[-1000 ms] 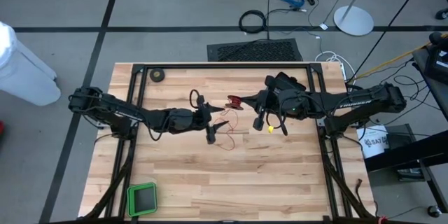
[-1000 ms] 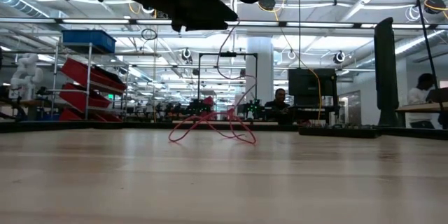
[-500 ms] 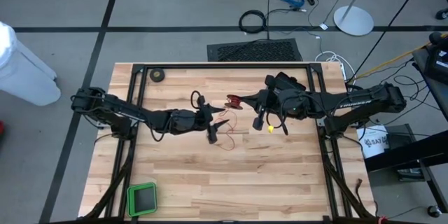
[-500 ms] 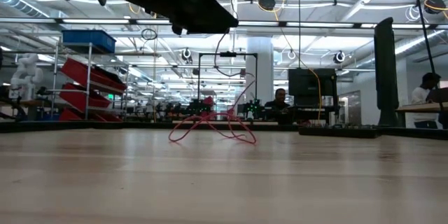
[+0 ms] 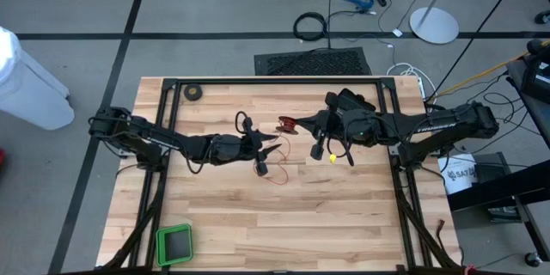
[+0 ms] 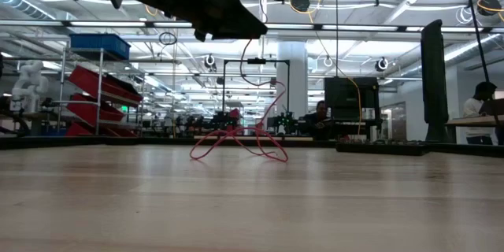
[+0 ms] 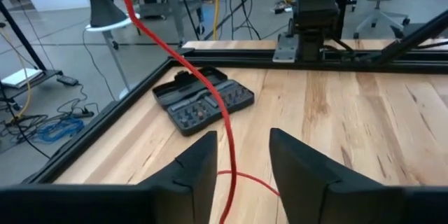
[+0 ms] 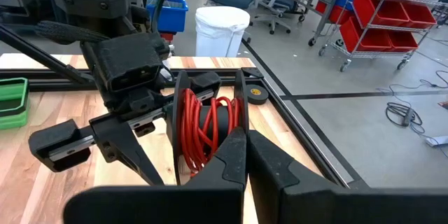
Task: Coil cords
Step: Uncoil the red wire from the spool
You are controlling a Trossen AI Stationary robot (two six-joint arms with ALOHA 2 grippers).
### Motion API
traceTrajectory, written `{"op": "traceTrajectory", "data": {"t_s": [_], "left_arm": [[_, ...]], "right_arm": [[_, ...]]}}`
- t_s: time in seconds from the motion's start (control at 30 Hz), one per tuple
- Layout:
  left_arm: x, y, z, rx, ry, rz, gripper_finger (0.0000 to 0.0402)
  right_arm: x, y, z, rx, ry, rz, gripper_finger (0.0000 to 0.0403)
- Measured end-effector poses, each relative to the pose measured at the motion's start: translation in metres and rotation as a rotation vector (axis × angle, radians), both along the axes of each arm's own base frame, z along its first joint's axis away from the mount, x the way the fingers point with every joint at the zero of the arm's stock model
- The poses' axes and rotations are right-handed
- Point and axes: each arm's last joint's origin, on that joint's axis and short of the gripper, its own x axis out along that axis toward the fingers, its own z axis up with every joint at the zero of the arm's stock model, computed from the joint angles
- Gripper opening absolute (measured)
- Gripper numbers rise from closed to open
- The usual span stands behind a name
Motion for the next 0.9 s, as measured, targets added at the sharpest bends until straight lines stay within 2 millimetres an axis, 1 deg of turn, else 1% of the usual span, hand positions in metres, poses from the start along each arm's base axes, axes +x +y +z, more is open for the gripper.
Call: {"op": "traceTrajectory", "data": {"t_s": [0.2, 0.4, 0.63, 0.7, 0.9], "left_arm": [[0.0, 0.0, 0.0, 0.0, -0.004, 0.0, 0.0082], [0.0, 0.006, -0.001, 0.0, 0.011, 0.019, 0.0011], [-0.003, 0.01, -0.001, 0.017, 0.04, 0.06, 0.0004], [-0.007, 0.01, 0.003, 0.022, 0.054, 0.069, 0.0004], [-0.023, 0.012, 0.024, 0.027, 0.048, 0.086, 0.0003]], "right_arm": [[0.0, 0.0, 0.0, 0.0, 0.0, 0.0, 0.0], [0.0, 0.0, 0.0, 0.0, 0.001, 0.001, 0.0], [0.0, 0.001, -0.003, 0.028, 0.029, 0.045, 0.0], [-0.001, 0.001, -0.005, 0.034, 0.048, 0.045, 0.0], [-0.002, 0.001, -0.008, 0.042, 0.071, 0.04, 0.0]]}}
